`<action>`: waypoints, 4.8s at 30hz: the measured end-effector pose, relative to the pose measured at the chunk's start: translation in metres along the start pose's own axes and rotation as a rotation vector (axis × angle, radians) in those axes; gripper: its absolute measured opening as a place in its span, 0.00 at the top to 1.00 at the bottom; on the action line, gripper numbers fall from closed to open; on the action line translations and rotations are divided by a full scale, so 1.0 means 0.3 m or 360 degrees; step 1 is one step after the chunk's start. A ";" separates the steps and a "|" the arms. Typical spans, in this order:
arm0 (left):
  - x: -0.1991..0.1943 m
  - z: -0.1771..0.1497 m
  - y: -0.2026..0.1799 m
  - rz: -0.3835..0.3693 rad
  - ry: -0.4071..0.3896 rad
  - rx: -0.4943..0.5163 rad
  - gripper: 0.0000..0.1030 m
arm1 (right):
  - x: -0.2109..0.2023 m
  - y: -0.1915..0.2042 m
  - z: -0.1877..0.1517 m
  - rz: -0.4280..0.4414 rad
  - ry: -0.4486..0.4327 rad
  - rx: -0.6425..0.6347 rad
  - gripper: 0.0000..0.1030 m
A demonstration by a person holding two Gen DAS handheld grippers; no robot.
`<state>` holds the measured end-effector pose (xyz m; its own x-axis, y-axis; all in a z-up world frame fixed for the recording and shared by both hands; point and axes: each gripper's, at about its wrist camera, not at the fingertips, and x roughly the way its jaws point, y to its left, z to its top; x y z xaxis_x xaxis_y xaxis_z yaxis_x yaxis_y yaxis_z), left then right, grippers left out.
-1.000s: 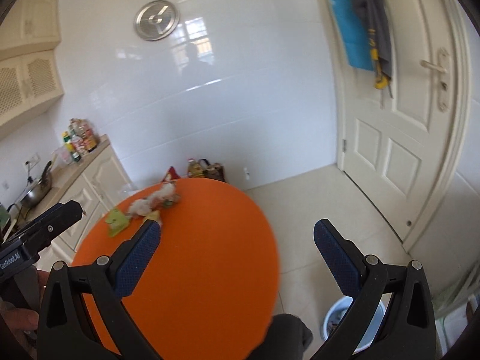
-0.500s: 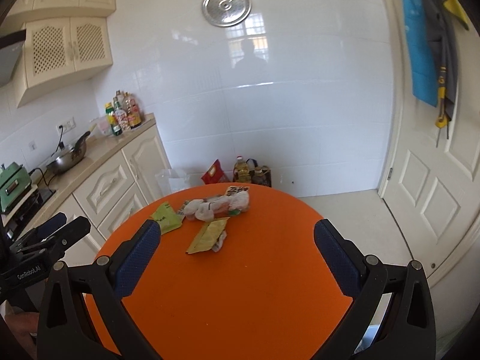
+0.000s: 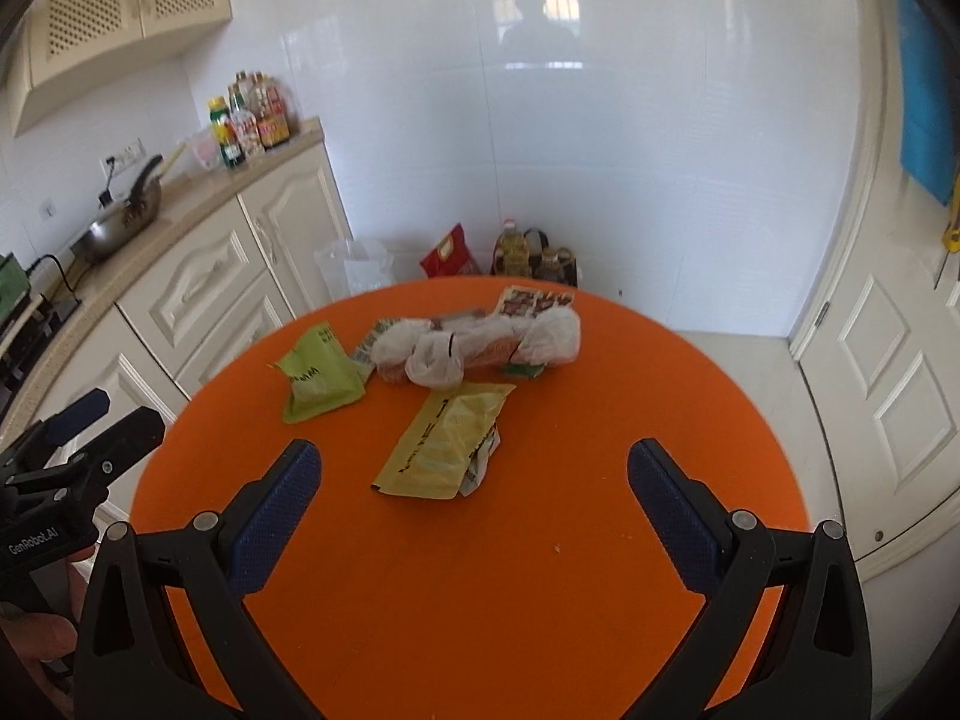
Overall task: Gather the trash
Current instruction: 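Return both open tools to the trash pile on the table, then grasp the green packet with the left tool while the right tool grasps the yellow chip bag, then lift both items and carry them toward the blue bin, then open both tools over the blue bin to drop the items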
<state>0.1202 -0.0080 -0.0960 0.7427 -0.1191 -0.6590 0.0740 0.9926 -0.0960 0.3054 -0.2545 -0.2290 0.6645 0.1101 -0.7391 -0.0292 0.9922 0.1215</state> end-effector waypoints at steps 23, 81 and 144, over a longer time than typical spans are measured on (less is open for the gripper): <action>0.802 0.268 -0.119 -0.0125 0.0321 0.0080 0.44 | 0.388 -0.015 0.040 0.0147 0.0253 -0.0097 0.63; 0.352 0.196 -0.374 -0.0725 -0.0038 0.0439 0.82 | -0.603 -0.460 -0.300 -0.0106 -0.0307 0.0259 0.68; 0.643 -0.321 -1.578 -0.0825 0.0617 0.1212 0.04 | -0.615 -1.332 -1.059 -0.0731 0.0087 0.1333 0.00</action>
<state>0.1641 -0.5032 -0.2495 0.2397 -0.4059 -0.8819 0.8350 0.5496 -0.0260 -0.0429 -0.6524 -0.3517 0.4415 -0.2560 -0.8600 0.7837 0.5768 0.2306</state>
